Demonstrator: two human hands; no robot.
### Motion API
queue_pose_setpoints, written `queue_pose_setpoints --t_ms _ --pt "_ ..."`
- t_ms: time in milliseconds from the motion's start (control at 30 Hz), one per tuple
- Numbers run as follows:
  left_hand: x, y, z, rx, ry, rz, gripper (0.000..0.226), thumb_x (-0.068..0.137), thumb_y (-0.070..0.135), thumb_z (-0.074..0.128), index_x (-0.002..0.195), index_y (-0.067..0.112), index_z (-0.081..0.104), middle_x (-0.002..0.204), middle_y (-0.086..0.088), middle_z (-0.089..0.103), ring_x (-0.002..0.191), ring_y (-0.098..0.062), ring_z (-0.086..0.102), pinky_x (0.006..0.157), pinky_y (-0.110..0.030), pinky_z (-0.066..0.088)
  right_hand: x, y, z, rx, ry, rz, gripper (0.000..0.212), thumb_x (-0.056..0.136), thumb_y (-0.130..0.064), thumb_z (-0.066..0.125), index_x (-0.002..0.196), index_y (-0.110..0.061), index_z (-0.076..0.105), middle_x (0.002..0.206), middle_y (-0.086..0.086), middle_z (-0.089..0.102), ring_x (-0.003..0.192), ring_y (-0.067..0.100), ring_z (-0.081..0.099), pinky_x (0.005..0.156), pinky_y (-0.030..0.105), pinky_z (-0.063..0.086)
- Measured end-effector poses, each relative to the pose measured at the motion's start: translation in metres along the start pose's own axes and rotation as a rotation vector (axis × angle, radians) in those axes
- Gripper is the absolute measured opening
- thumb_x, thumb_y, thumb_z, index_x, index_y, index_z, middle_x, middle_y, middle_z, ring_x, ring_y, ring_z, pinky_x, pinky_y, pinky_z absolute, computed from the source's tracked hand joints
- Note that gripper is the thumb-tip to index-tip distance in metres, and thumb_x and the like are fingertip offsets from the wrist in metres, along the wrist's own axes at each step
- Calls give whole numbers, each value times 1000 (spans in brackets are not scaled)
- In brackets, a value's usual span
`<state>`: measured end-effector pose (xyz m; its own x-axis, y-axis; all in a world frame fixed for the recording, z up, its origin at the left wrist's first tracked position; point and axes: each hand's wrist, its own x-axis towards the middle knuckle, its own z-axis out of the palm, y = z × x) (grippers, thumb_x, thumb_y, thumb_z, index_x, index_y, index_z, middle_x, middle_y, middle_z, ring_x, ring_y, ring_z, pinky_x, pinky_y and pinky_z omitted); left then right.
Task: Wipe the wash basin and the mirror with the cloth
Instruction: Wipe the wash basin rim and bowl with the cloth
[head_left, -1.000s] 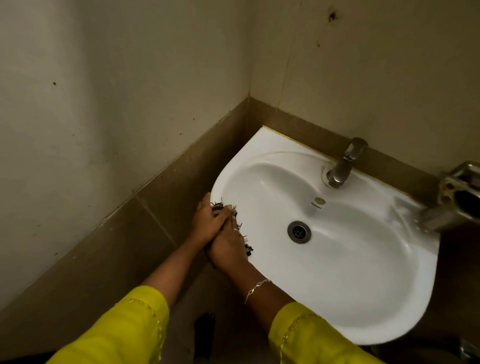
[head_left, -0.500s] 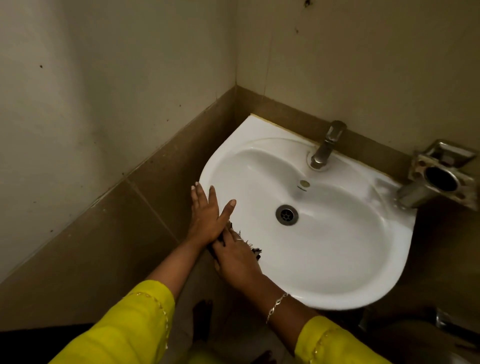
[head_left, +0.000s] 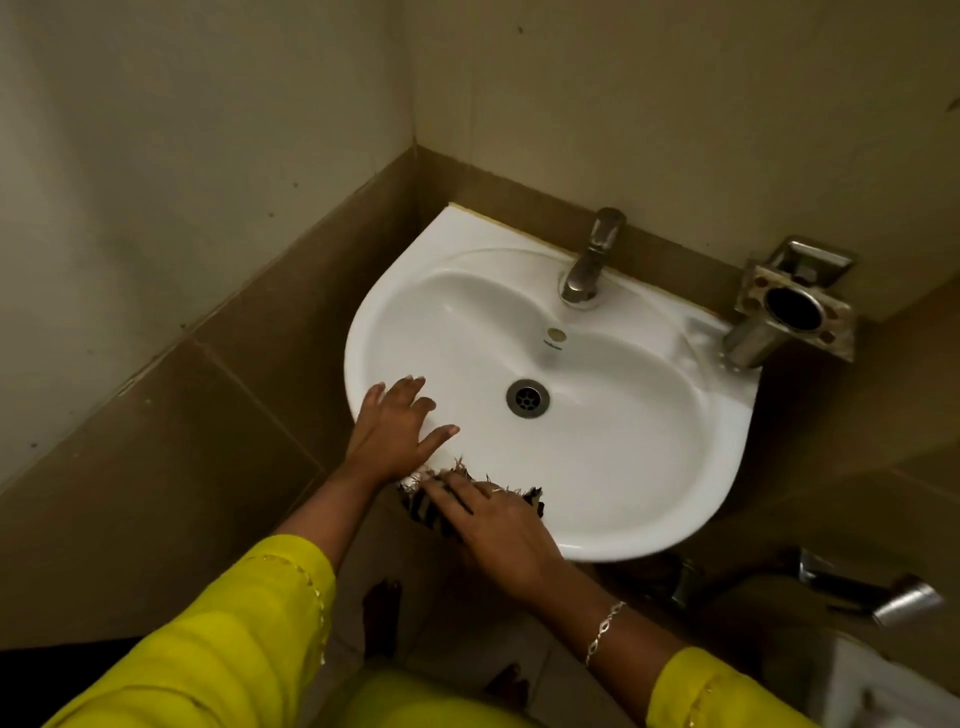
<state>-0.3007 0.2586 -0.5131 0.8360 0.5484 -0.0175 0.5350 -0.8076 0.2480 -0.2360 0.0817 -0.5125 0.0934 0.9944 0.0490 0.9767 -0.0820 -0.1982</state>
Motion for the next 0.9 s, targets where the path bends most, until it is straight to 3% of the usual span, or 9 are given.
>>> queue_pose_setpoints --t_ms 100,200,267,433,533,633,733,833,900 --pt "2 0 -1 25 -17 -1 88 67 75 19 109 10 62 138 -16 45 131 -25 36 105 -44 23 -18 15 -5 -24 10 -15 87 55 -30 82 130 -18 39 117 3 65 77 18 68 56 25 55" --pt "3 1 -2 32 -39 -8 113 57 89 -4 112 14 61 141 -12 42 133 -22 33 105 -42 21 -37 30 -11 -60 10 -60 87 53 -36 81 128 -19 40 117 1 66 78 16 68 57 23 53" --pt "4 2 -1 44 -42 -23 117 53 89 -10 113 17 60 141 -10 41 133 -21 32 105 -41 20 -50 41 -15 -83 15 -86 84 55 -34 80 128 -19 41 117 0 65 81 15 67 60 22 52" --pt "4 2 -2 88 -57 -14 97 58 80 10 116 19 58 142 -8 41 133 -20 32 106 -38 19 -75 71 -25 -137 -21 -158 58 73 -22 54 130 -18 42 120 1 63 86 15 66 65 23 52" --pt "3 2 -1 101 -61 -5 91 60 74 12 116 20 58 140 -6 43 132 -19 34 106 -38 19 -90 97 -31 -126 -79 -190 62 74 -15 63 132 -19 40 122 2 62 93 16 65 73 26 53" --pt "4 0 0 119 -61 4 88 61 72 12 115 20 59 137 -5 48 130 -19 36 105 -37 20 -104 126 -43 -173 -138 -205 48 82 -22 50 129 -20 41 118 -1 64 96 14 62 81 26 50" --pt "4 -1 0 135 -41 16 85 63 70 13 112 20 61 130 -4 54 125 -19 43 103 -38 22 -112 149 -54 -244 -235 -169 57 75 -29 63 128 -23 42 116 -3 63 100 14 60 91 31 44" --pt "4 1 -1 144 -13 28 81 66 69 17 110 19 62 125 -4 58 120 -20 47 102 -38 23 -117 157 -59 -269 -253 -130 49 78 -36 49 126 -24 44 117 -3 63 104 18 60 98 34 32" --pt "4 1 -1 146 -23 25 79 67 69 19 111 19 62 126 -4 57 121 -19 47 102 -37 22 -120 152 -61 -262 -244 -74 52 75 -32 56 126 -27 45 120 -4 62 112 20 58 104 38 24"
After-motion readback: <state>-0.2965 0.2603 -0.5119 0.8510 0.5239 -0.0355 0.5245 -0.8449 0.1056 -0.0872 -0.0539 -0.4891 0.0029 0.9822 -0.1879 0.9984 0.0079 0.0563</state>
